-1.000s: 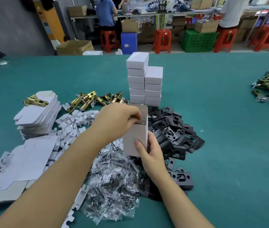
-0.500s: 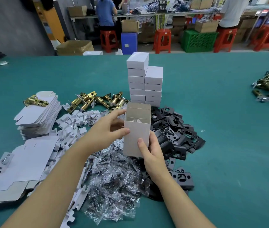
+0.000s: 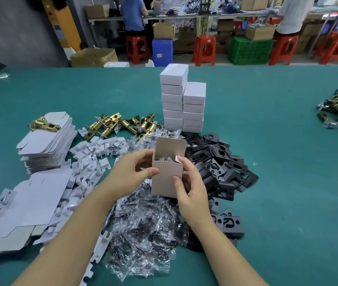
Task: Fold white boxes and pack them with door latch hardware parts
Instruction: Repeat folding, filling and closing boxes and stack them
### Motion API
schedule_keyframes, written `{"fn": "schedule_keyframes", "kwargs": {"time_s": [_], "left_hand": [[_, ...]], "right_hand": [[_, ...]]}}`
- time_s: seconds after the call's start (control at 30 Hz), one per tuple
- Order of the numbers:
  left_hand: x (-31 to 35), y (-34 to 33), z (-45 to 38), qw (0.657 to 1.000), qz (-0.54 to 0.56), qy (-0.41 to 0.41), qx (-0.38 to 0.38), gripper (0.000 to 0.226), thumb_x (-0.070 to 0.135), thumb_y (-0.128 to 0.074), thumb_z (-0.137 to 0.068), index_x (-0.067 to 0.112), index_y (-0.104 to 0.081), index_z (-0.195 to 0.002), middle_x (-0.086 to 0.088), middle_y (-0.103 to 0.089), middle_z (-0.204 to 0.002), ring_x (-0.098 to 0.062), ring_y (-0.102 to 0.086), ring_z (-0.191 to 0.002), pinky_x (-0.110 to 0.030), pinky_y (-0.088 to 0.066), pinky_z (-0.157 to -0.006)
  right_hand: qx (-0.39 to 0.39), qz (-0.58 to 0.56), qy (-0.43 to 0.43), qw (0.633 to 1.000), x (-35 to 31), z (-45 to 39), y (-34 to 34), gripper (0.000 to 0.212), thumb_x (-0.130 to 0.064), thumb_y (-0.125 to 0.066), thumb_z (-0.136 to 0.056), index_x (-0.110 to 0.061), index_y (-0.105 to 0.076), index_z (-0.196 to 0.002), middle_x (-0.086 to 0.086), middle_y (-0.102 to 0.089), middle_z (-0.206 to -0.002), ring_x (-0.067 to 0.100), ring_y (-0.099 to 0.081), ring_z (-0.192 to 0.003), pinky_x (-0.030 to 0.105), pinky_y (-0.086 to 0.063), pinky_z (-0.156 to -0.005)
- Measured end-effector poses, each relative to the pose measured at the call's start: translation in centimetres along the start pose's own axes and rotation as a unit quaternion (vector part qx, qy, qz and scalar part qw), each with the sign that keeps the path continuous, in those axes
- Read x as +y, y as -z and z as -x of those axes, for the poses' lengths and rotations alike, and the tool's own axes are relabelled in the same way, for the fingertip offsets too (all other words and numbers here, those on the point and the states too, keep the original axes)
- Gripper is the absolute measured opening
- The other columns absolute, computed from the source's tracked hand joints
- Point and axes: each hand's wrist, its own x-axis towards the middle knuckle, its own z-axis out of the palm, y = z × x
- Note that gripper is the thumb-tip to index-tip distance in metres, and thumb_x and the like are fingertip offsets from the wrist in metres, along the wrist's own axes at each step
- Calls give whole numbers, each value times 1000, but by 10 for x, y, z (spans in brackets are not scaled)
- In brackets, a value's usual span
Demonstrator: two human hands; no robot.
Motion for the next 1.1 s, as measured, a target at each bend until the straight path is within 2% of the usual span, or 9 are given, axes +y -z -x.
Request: {"fn": "schedule_keyframes", "kwargs": {"time_s": [0.17, 0.27, 0.37, 0.53, 0.67, 0.8, 0.93, 1.03, 1.1], "left_hand": [[-2, 1, 2, 997, 39, 60, 30, 23, 35, -56, -103, 42, -72, -118, 18, -74, -112, -8, -70, -87, -35, -55, -89], [1, -1, -2, 989, 65, 106, 82, 37, 47, -50, -103, 24, -79, -99, 3, -69, -80, -13, -53, -63, -33, -46, -71], [6, -6, -4, 987, 116, 88, 75, 33, 37, -60, -101, 14, -73, -80, -1, -49, -61, -12, -39, -53, -27, -35, -57], [7, -9, -7, 981, 165, 74, 68, 13, 17, -63, -100, 21, -75, -97, 2, -60, -66, -10, -45, -53, -19, -39, -48], [11, -10, -9, 988, 127, 54, 72, 31, 7, -57, -101, 32, -74, -108, 9, -66, -71, -10, -43, -53, -24, -37, -49], [13, -12, -11, 987, 132, 31, 84, 46, -3, -52, -99, 35, -75, -110, 5, -70, -84, -11, -39, -53, -25, -34, -50], [10, -12, -9, 988, 135, 17, 78, 46, -3, -50, -100, 34, -77, -110, -3, -61, -67, -13, -38, -54, -23, -33, -50], [8, -10, -2, 991, 128, 8, 39, 40, 4, -52, -101, 33, -79, -109, -15, -67, -82, -22, -41, -60, -26, -37, -54], [9, -7, 2, 990, 140, -8, 14, 36, 10, -51, -95, 29, -80, -104, -4, -73, -100, -17, -49, -64, -23, -43, -57]], "right_hand": [[-1, 16, -11, 1000, -1, -2, 0, 46, -28, -55, -100, -54, -47, -137, -4, -58, -135, 22, -61, -119, 52, -56, -95], [-7, 11, -12, 1000, -2, -2, 0, 48, -27, -55, -100, -56, -47, -137, -4, -59, -134, 20, -62, -116, 50, -57, -94], [-7, 10, -15, 1000, -2, -1, 0, 49, -27, -55, -99, -59, -47, -135, -3, -60, -131, 18, -63, -112, 48, -58, -91], [-12, 6, -14, 1000, -2, 0, -1, 48, -26, -55, -99, -56, -48, -136, -5, -59, -132, 16, -63, -113, 41, -60, -87], [-19, -1, -13, 1000, -2, 1, -1, 45, -24, -54, -100, -51, -51, -136, -4, -60, -133, 18, -62, -115, 47, -59, -89], [-14, 1, -22, 1000, -7, 1, 0, 37, -33, -50, -102, -53, -54, -134, -19, -61, -125, 7, -59, -111, 25, -50, -86], [7, -9, -29, 1000, -14, 0, 2, 40, -35, -50, -103, -66, -55, -127, -33, -60, -133, -4, -56, -126, 10, -46, -93], [24, -26, -31, 999, -16, -1, 2, 45, -32, -53, -102, -71, -54, -126, -36, -60, -133, -4, -55, -129, 19, -50, -101], [29, -35, -38, 998, -15, 0, 1, 41, -35, -54, -101, -70, -55, -124, -32, -65, -127, 1, -62, -121, 26, -56, -94]]}}
